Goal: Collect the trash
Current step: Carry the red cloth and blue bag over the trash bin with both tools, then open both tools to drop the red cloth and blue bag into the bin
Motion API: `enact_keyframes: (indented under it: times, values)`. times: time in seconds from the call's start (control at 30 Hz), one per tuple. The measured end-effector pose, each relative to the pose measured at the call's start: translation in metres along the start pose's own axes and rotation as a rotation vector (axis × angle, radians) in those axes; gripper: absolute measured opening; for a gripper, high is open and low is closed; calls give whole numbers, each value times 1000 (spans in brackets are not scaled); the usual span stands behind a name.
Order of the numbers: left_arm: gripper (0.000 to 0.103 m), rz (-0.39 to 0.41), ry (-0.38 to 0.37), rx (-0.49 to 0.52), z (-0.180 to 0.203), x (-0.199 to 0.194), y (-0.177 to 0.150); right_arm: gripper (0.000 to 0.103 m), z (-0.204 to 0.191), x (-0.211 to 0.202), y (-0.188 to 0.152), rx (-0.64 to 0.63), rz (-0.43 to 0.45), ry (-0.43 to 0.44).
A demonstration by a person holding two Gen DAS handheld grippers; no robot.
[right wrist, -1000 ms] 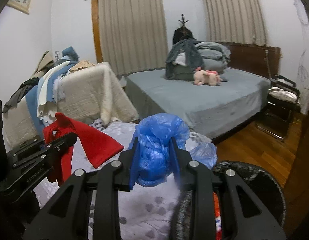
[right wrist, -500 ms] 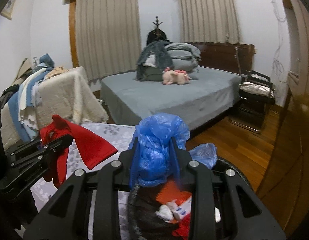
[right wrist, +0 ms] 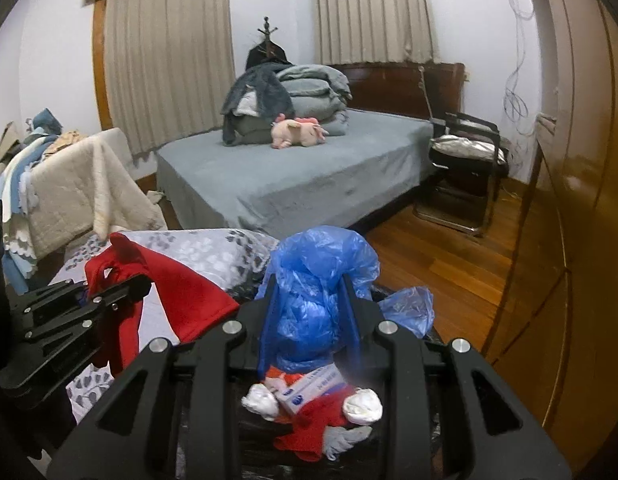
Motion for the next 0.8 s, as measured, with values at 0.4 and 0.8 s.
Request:
enact_keyframes:
  times: [0.4, 0.8]
  values:
    - [12, -49, -38, 35, 23, 56, -9, 28, 24, 38, -12, 29, -50, -26]
    - [57, -107, -91, 3, 18, 80, -14, 64, 39, 74, -28, 26, -143, -59]
Point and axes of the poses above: each gripper's, at about its wrist camera, not at the fingertips, and x roughly the way its jaws point, z to its right, y to its top, the point moved 2 cm from there along x, roughly the way its jaws point, and after that the axes turned 2 degrees about x, right-handed, at the moved point
